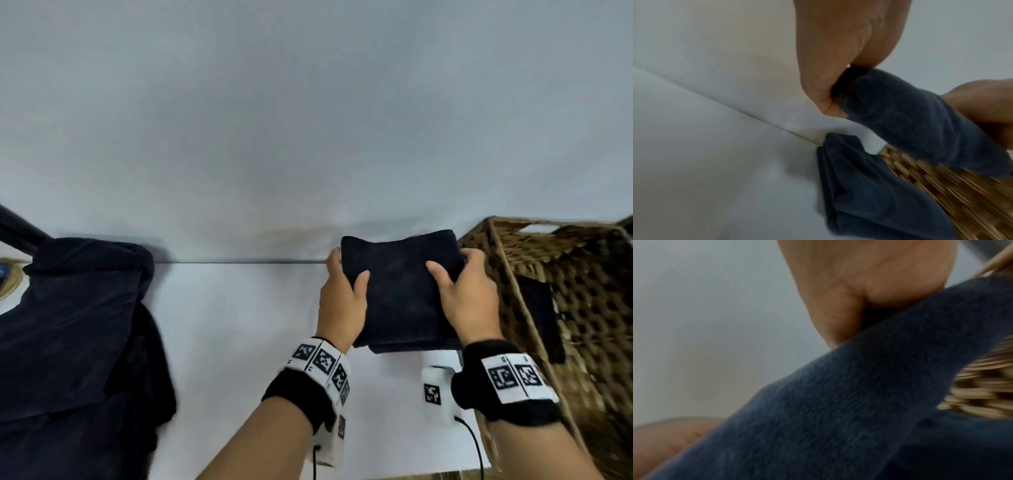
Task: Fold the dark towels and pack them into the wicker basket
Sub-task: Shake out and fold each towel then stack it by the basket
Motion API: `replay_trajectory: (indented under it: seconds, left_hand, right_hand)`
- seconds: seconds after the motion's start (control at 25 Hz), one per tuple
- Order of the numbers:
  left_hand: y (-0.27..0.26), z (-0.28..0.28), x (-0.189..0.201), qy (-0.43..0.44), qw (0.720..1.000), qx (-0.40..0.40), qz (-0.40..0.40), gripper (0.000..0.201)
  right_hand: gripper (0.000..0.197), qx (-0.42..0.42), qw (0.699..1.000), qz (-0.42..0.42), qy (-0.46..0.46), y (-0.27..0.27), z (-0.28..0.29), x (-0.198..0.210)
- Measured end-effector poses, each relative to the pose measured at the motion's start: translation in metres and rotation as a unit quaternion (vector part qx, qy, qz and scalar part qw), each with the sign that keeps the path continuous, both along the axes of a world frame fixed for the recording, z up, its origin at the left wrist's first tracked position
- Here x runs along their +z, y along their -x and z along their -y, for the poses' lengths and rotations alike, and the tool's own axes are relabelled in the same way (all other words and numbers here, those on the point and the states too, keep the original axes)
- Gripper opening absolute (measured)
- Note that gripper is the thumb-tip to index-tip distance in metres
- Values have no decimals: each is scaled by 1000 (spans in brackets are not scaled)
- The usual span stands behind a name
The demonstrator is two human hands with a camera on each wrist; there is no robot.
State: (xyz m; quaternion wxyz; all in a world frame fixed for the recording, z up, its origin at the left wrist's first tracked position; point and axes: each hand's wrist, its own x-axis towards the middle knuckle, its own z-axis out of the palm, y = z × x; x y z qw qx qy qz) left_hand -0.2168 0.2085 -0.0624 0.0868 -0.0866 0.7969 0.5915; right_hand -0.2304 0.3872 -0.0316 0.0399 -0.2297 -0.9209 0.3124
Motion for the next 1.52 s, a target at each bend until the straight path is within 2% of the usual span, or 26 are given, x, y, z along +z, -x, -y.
replay_trajectory:
  seconds: [0.04,0.08,0.16,0.2,0.24,0.32,0.4,0.48,0.56,0.64,0.72,0.84,0.92,1.0,1.08,1.12,1.16,1.24,1.36,1.44,1.52]
  left_hand:
    - [4,-16,-6,41,997,-57,8,65]
    - [4,-25,-13,117,984,-133,13,71]
    - [4,-36,-32,312,907,-282,-11,76]
    - [5,-37,-43,372,870,-323,-22,75]
    - [8,-37,-50,398,852,-340,-16,73]
    - [14,-38,-59,412,841,-350,11,72]
    - [19,-36,-57,400,845,-356,19,71]
    - [18,-29,-48,344,874,-344,2,67]
    - [11,-2,-33,317,900,-299,-18,59]
    - [-3,43,-17,354,903,-242,-24,48]
    - [-21,95,-1,422,889,-180,5,37]
    - [-58,188,19,554,823,-106,69,26]
    - [-85,246,24,600,795,-39,81,34]
    - [-108,287,21,612,782,9,116,45]
    - [-121,303,21,586,790,-9,178,39]
    - [-124,309,20,585,791,-9,180,36]
    - [-125,315,22,579,800,1,155,34]
    - [-123,325,44,520,849,66,66,25]
    - [-115,336,107,345,910,221,-59,10]
    - [-105,335,147,227,932,264,-103,7]
    - [-93,333,181,160,938,273,-140,7]
  right_hand:
    - [52,18,998,19,-51,2,-14,-8]
    - [54,65,992,26,-104,2,-21,-22]
    - [52,200,960,40,-192,-5,-28,-56]
    - [54,248,942,73,-216,-8,-29,-72]
    - [59,273,930,104,-224,-11,-30,-85]
    - [68,273,927,140,-216,-12,-33,-99]
    - [56,270,930,151,-198,-5,-39,-101]
    - [47,251,936,146,-198,1,-38,-89]
    - [41,221,955,48,-190,4,-12,-67]
    - [33,237,962,-61,-120,-6,53,-46]
    - [26,319,946,-50,-1,-29,131,-40]
    - [28,445,884,52,135,-68,247,-52]
    - [31,449,865,96,203,-86,306,-57]
    - [35,412,859,151,263,-97,353,-54]
    - [41,377,855,195,298,-101,382,-52]
    - [41,371,859,197,293,-101,393,-50]
    - [41,369,867,182,282,-99,401,-44]
    - [45,367,875,122,291,-94,404,-25]
    - [54,406,848,47,339,-91,394,28]
    - [40,448,850,-9,275,-88,381,64]
    - [14,454,871,-58,178,-84,366,102]
